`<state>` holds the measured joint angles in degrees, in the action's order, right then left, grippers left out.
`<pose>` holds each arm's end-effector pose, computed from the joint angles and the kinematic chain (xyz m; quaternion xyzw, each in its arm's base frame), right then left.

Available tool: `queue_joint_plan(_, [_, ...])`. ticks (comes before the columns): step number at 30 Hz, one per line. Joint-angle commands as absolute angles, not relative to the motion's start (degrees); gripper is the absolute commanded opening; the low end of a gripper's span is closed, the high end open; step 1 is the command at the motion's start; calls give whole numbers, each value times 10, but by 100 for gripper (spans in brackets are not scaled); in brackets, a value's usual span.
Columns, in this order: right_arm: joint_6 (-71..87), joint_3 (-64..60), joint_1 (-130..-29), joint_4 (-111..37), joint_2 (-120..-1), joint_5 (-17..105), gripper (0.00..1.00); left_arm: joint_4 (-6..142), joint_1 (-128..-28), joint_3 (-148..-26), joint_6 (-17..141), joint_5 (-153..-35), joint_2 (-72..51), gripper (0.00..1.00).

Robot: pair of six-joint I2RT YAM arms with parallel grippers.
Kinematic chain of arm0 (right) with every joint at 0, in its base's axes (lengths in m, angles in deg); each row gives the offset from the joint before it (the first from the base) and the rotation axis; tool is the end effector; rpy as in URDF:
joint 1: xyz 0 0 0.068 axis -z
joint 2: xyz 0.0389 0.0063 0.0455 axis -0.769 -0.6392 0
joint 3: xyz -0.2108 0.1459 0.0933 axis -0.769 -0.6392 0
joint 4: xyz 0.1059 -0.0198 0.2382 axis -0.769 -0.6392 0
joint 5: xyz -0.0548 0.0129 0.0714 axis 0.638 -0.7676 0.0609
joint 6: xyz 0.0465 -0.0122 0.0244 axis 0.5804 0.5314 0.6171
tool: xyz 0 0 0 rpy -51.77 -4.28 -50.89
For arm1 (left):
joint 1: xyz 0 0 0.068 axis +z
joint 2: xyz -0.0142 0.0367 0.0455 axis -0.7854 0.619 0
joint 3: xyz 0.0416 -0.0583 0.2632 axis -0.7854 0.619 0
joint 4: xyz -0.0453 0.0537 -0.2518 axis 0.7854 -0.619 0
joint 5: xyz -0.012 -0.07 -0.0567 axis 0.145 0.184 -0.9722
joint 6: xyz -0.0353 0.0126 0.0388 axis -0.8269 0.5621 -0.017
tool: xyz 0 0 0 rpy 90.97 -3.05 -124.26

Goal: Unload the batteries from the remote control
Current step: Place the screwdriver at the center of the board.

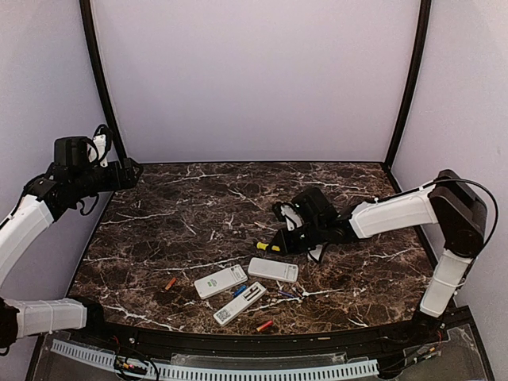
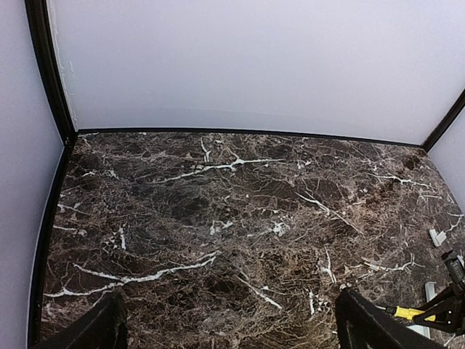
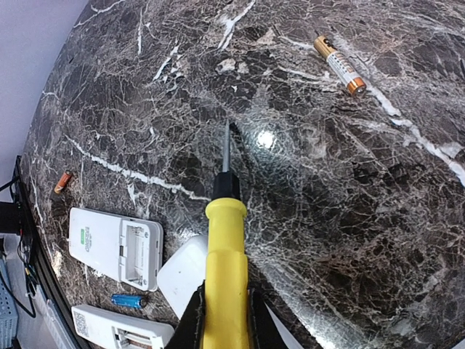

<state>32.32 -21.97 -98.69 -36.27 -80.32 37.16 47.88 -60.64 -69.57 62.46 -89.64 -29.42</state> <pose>0.2336 0.2769 0.1641 -0.1845 0.8991 0.3334 0.2153 0.2199 -0.0367 0.3495 0.0041 0.8168 -0.1260 0.5630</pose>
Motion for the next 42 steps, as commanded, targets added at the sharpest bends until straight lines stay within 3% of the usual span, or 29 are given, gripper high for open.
queue_joint_plan(1, [317,-204,-983,-349,-813,370,11,478,-604,-687,624,-894,-304,99])
queue_joint_plan(8, [318,-203,-983,-351,-820,382,37,477,-604,-687,625,-893,-303,99])
queue_joint_plan(29, [302,-206,-981,-362,-794,422,78,474,-603,-689,626,-895,-302,99])
queue_joint_plan(35, [304,-218,-975,-400,-739,460,98,483,-601,-685,552,-880,-287,99])
queue_joint_plan(42, [284,-256,-895,-421,-662,472,99,656,-590,-579,462,-883,-259,99])
